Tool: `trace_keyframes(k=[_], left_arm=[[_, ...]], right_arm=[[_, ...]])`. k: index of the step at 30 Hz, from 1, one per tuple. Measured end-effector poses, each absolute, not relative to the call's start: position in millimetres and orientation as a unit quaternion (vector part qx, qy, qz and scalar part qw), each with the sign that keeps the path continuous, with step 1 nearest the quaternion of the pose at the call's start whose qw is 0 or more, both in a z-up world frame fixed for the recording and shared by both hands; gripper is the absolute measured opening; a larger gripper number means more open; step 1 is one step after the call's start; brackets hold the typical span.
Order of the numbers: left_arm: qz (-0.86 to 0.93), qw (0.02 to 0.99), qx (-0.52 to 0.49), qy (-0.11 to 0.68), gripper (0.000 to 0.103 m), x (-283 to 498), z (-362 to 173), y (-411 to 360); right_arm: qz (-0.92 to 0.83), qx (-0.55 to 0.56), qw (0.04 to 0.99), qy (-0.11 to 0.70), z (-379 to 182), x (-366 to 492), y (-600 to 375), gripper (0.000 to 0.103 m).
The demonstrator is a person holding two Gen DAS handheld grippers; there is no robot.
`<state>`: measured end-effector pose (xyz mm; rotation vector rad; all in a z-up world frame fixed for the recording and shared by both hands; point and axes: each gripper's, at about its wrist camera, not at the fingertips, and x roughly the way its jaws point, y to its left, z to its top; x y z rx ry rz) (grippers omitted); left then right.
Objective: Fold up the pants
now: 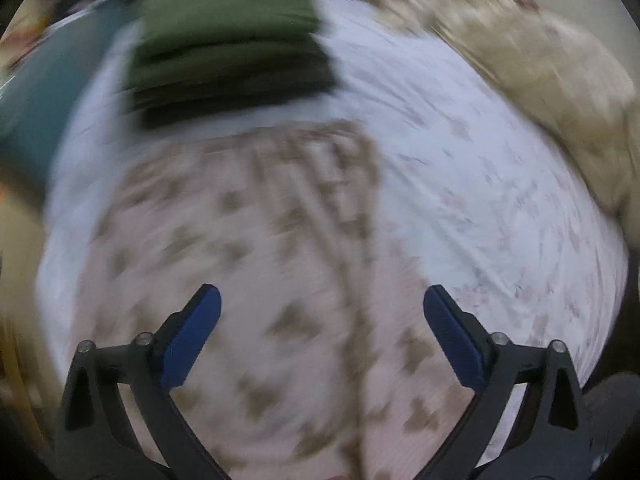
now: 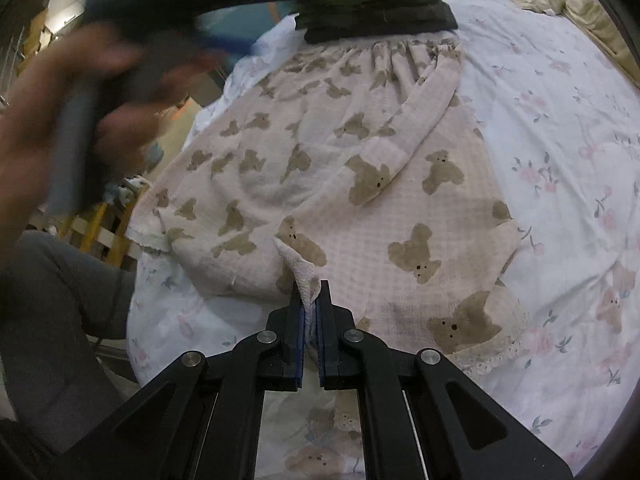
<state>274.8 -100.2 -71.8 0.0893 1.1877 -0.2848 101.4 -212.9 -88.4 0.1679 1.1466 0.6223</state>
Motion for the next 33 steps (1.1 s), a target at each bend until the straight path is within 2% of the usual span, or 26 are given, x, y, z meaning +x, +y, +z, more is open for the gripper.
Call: trace_keyframes(k=[3, 5, 6, 8, 9, 13, 21, 28, 33], left_arm=[[-0.182, 0.783, 0.086, 0.588, 0.063, 303.9, -103.4, -148.3], [-0.186, 0.78, 0.123, 0.585, 0.059, 316.8, -117.6, -171.0], [-0.182, 0.78, 0.138, 0.582, 0.053, 321.0, -122.1, -176.2], [-0.191, 0.772, 0.151, 0.587, 0.021, 326.3, -132.1, -185.2], [-0.201, 0.767, 0.149, 0.59, 0.001, 327.0, -134.2, -187.5], [-0.22, 0.786, 0.15, 0.558, 0.0, 318.4, -117.1, -184.4], [-0.207, 0.822, 0.081, 0.524, 0.0, 331.9, -59.9, -115.9], [-0.165, 0.847, 0.066, 0.501, 0.0, 343.1, -23.2, -39.1], [-0.122, 0.857, 0.063, 0.496, 0.0, 344.2, -14.2, 33.1]], right_arm=[[0.283, 0.08, 0.79, 0.538, -93.6, 104.7, -218.1, 0.004], [0.281, 0.084, 0.788, 0.542, -95.5, 107.3, -220.3, 0.004], [0.281, 0.083, 0.787, 0.542, -95.3, 108.3, -220.2, 0.004], [0.286, 0.082, 0.788, 0.539, -93.2, 109.2, -219.8, 0.004], [0.287, 0.081, 0.789, 0.537, -92.2, 109.6, -219.5, 0.004], [0.295, 0.089, 0.789, 0.532, -88.5, 112.2, -222.7, 0.004], [0.343, 0.104, 0.791, 0.497, -62.5, 108.4, -216.3, 0.004], [0.409, 0.081, 0.784, 0.46, -17.1, 123.0, -152.8, 0.004], [0.453, 0.053, 0.765, 0.455, -5.5, 135.3, -90.4, 0.004]])
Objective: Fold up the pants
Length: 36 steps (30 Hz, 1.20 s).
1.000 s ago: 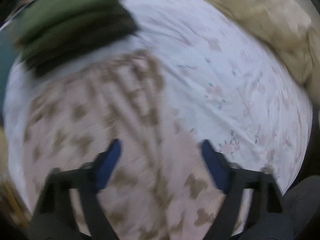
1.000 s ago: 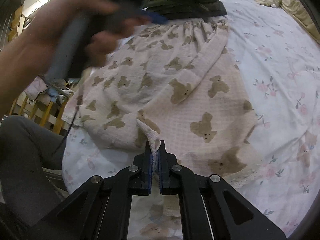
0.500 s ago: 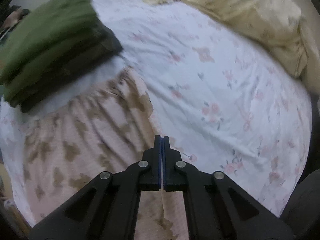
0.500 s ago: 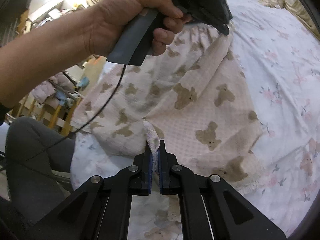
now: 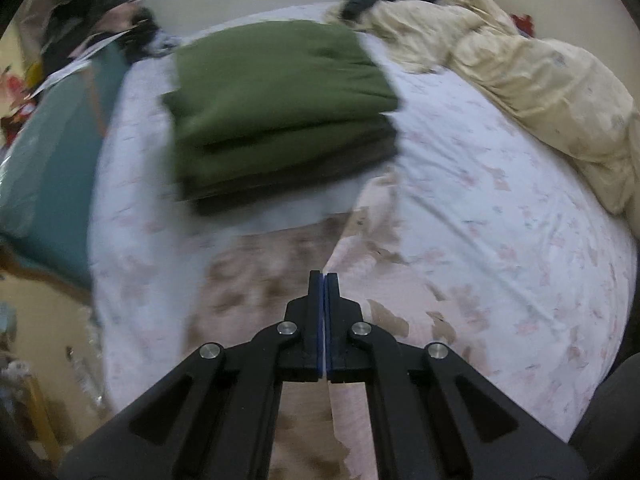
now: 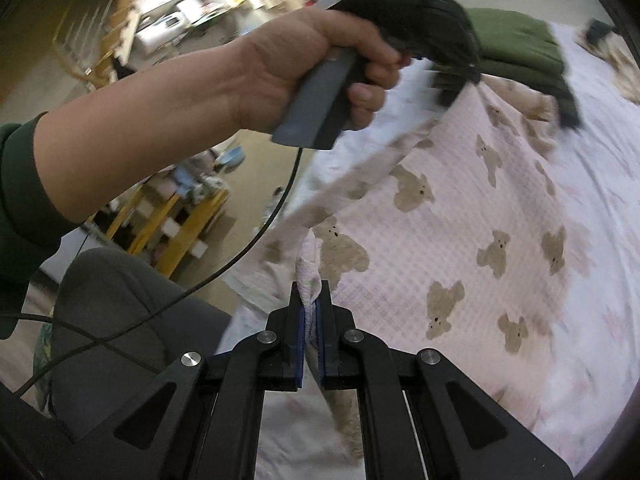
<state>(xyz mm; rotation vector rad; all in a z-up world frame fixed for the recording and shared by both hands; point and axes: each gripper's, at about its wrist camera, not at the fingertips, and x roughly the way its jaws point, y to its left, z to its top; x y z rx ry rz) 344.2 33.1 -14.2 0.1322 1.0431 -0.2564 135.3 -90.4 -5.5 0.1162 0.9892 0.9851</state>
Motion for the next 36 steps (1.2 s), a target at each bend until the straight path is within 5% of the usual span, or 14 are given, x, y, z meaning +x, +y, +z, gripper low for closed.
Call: trace_keyframes(k=[11, 22, 29, 30, 34, 36], left_arm=[[-0.027, 0.826, 0.029, 0.562, 0.0, 355.6, -102.5, 134.9], [-0.009, 0.848, 0.043, 0.528, 0.0, 362.5, -68.6, 156.1], [0.021, 0.824, 0.059, 0.563, 0.003, 371.5, -107.9, 164.4], [0.02, 0.823, 0.044, 0.566, 0.005, 371.7, -110.4, 166.7], [0.0, 0.82, -0.045, 0.571, 0.07, 354.6, -97.4, 190.6], [-0.003, 0.828, -0.04, 0.56, 0.074, 336.5, -82.3, 200.6]], right_arm=[[0.479, 0.0, 0.719, 0.503, -45.8, 146.8, -9.5, 0.004], [0.477, 0.001, 0.722, 0.501, -39.9, 158.2, 7.8, 0.004], [0.473, -0.003, 0.713, 0.517, -50.9, 163.2, 20.5, 0.004], [0.473, -0.005, 0.713, 0.517, -52.7, 162.5, 20.2, 0.004], [0.469, -0.01, 0.711, 0.524, -58.4, 163.1, 25.3, 0.004], [0.468, -0.004, 0.708, 0.529, -60.1, 164.9, 26.5, 0.004]])
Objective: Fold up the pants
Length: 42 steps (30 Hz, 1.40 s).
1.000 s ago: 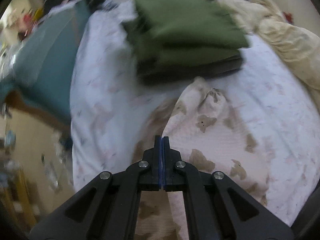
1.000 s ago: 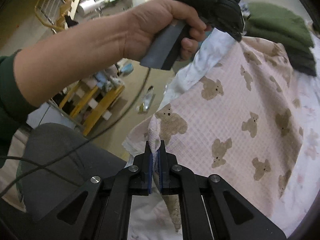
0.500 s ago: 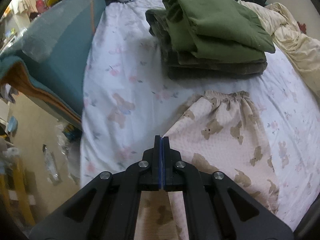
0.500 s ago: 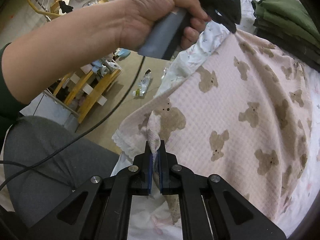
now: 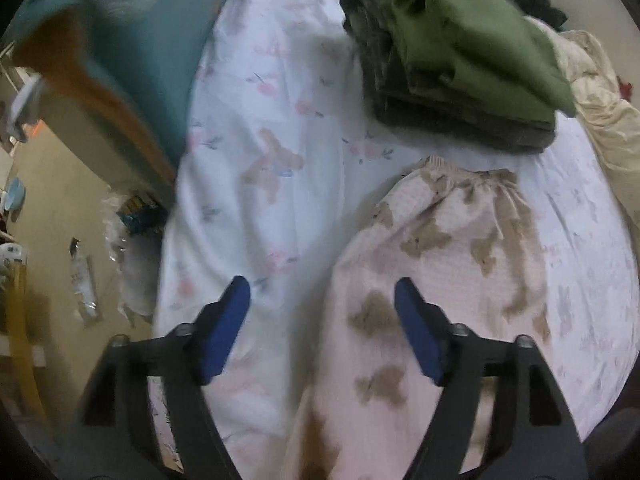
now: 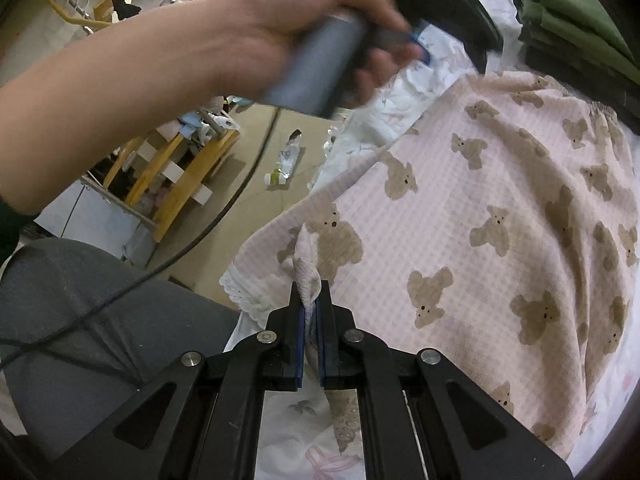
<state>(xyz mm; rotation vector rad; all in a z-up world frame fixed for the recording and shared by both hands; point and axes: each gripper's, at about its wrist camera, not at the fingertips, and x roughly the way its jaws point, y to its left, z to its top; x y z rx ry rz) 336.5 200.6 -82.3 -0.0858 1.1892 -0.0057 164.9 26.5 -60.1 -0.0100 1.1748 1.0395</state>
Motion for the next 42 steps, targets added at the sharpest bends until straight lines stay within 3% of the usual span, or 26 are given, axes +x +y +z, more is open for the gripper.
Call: trace_keyframes(k=[8, 12, 15, 16, 17, 19, 28, 29, 30, 31, 33, 36, 42], left_arm=[[-0.008, 0.814, -0.065, 0.577, 0.075, 230.0, -56.9, 275.8], [-0.009, 0.793, -0.078, 0.604, 0.075, 195.7, -65.9, 291.3], [-0.031, 0.774, -0.069, 0.629, 0.075, 181.8, -78.3, 284.9], [-0.041, 0.765, -0.067, 0.639, 0.075, 178.2, -83.7, 281.5], [-0.059, 0.751, -0.064, 0.655, 0.075, 174.2, -93.5, 274.9], [-0.088, 0.729, -0.057, 0.677, 0.075, 167.0, -107.6, 264.2], [-0.137, 0.635, -0.018, 0.76, 0.073, 133.2, -165.8, 223.1], [-0.141, 0.634, -0.012, 0.76, 0.07, 130.3, -168.3, 219.9], [-0.145, 0.632, -0.015, 0.761, 0.056, 129.0, -168.8, 218.3], [-0.155, 0.629, -0.028, 0.761, 0.03, 128.2, -167.8, 215.9], [-0.167, 0.635, -0.007, 0.754, 0.007, 124.4, -156.6, 205.1], [-0.173, 0.651, 0.055, 0.737, 0.002, 115.7, -132.4, 185.0], [-0.156, 0.72, 0.06, 0.674, 0.0, 113.3, -54.9, 171.7]], right_arm=[[0.499, -0.001, 0.693, 0.521, -60.6, 147.2, 79.6, 0.004], [0.489, -0.014, 0.685, 0.54, -89.8, 144.5, 116.8, 0.006], [0.477, -0.006, 0.666, 0.574, -116.9, 148.6, 123.9, 0.022], [0.479, -0.001, 0.663, 0.576, -118.0, 150.0, 122.6, 0.035], [0.484, 0.016, 0.66, 0.575, -115.1, 151.6, 115.4, 0.056], [0.486, 0.029, 0.664, 0.568, -105.7, 150.2, 99.0, 0.071], [0.413, 0.062, 0.716, 0.559, -66.8, 131.2, -76.2, 0.071], [0.385, 0.076, 0.727, 0.563, -66.7, 130.9, -106.0, 0.071], [0.362, 0.085, 0.736, 0.566, -67.3, 131.1, -125.5, 0.071], [0.338, 0.096, 0.744, 0.568, -68.9, 129.7, -146.5, 0.071], [0.293, 0.126, 0.757, 0.571, -72.5, 125.8, -175.6, 0.071], [0.211, 0.21, 0.76, 0.579, -84.4, 128.2, -231.0, 0.071], [0.206, 0.245, 0.72, 0.616, -108.9, 140.4, -236.1, 0.071]])
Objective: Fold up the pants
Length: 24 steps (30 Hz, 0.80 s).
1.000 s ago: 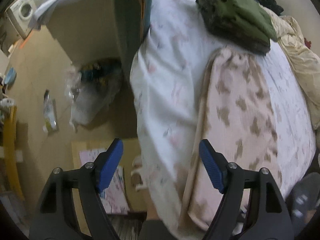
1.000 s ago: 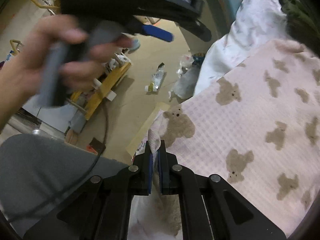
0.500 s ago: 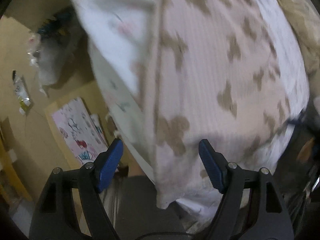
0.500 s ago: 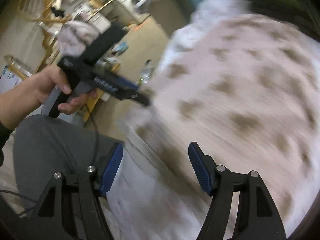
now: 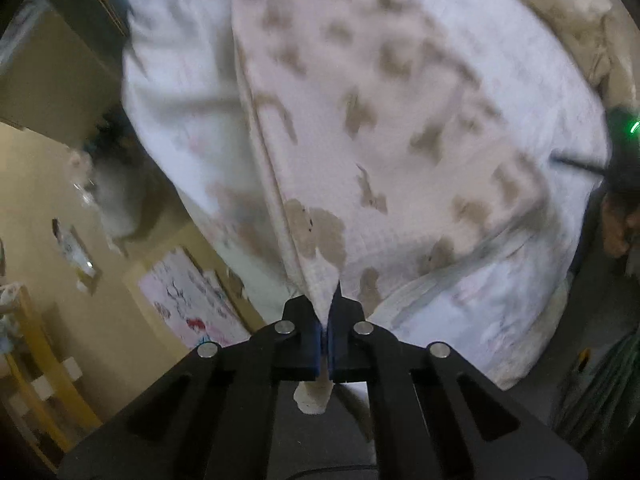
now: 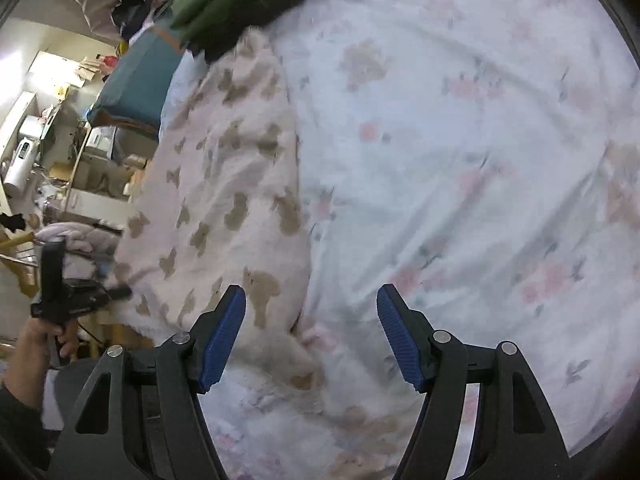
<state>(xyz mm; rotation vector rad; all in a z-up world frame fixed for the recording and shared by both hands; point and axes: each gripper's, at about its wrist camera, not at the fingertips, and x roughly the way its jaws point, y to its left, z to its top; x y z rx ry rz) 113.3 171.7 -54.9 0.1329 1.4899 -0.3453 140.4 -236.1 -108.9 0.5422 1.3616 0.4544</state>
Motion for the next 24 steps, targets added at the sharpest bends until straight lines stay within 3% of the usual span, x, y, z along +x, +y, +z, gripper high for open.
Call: trace_keyframes(k=[4, 7, 10, 12, 13, 14, 17, 24], left_arm=[[-0.101, 0.772, -0.035, 0.627, 0.0, 127.3, -14.5, 187.6], [-0.063, 0.79, -0.023, 0.609, 0.0, 130.7, -17.1, 171.1], [-0.03, 0.79, -0.022, 0.612, 0.0, 130.9, -30.6, 171.8], [-0.014, 0.797, -0.022, 0.604, 0.0, 126.2, -37.2, 176.0], [-0.01, 0.798, -0.03, 0.602, 0.0, 124.5, -40.4, 180.1], [0.0, 0.788, -0.055, 0.613, 0.0, 122.5, -49.4, 187.5], [0.003, 0.79, -0.106, 0.604, 0.0, 125.3, -43.1, 197.6], [0.025, 0.786, -0.089, 0.611, 0.0, 137.1, -47.0, 188.7]], right_arm=[[0.253, 0.179, 0.705, 0.638, -110.8, 123.8, -204.1, 0.071], [0.264, 0.157, 0.678, 0.668, -128.3, 112.3, -190.2, 0.071], [0.27, 0.151, 0.662, 0.683, -143.1, 101.0, -172.3, 0.06], [0.27, 0.16, 0.655, 0.687, -146.5, 94.7, -170.5, 0.047], [0.268, 0.168, 0.655, 0.686, -145.5, 89.3, -173.3, 0.028], [0.267, 0.171, 0.652, 0.689, -146.9, 87.7, -172.3, 0.002], [0.272, 0.216, 0.646, 0.68, -134.7, 84.5, -182.7, 0.002], [0.29, 0.363, 0.678, 0.57, -78.1, 136.8, -216.9, 0.002]])
